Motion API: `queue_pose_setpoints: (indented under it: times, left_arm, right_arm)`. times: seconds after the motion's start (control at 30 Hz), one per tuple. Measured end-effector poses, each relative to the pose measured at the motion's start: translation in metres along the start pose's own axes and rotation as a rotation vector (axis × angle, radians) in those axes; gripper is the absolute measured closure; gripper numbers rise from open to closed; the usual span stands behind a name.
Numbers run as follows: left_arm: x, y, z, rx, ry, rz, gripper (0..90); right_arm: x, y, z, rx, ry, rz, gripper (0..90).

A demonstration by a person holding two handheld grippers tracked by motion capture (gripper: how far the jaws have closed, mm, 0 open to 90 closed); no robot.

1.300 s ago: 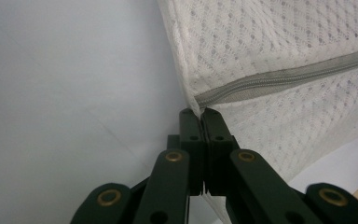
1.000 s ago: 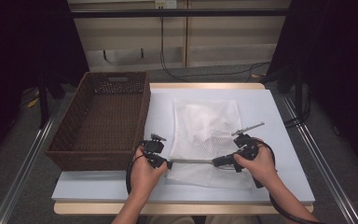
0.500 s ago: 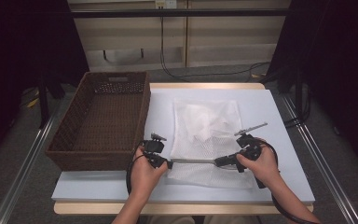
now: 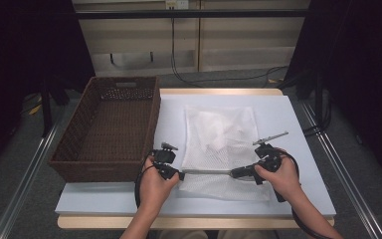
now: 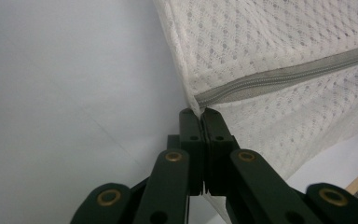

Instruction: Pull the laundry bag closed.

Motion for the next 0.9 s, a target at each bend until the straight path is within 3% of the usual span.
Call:
queue_pose_setpoints:
  times: [0.63, 0.9]
  left_arm:
    - [-0.0016, 0.0015, 0.0005, -0.004, -0.010, -0.004, 88.7]
    - [0.0003, -0.0003, 0.0024, 0.000, -0.005, -0.010, 88.7]
  right_arm:
    - [0.0005, 0.0036, 0.0017, -0.008, 0.003, 0.008, 87.3]
    - [-0.0042, -0.0010, 0.0005, 0.007, -0.006, 0.013, 87.4]
Point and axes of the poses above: each handheld gripper's, and its own axes: x roughly forward along the jaws, z roughly out of its top, y roughly to its left, the point moved 7 cm from there along x, roughly forward along the jaws, and after that the axes turned 7 degrees about -y, right-handed, at the moved point
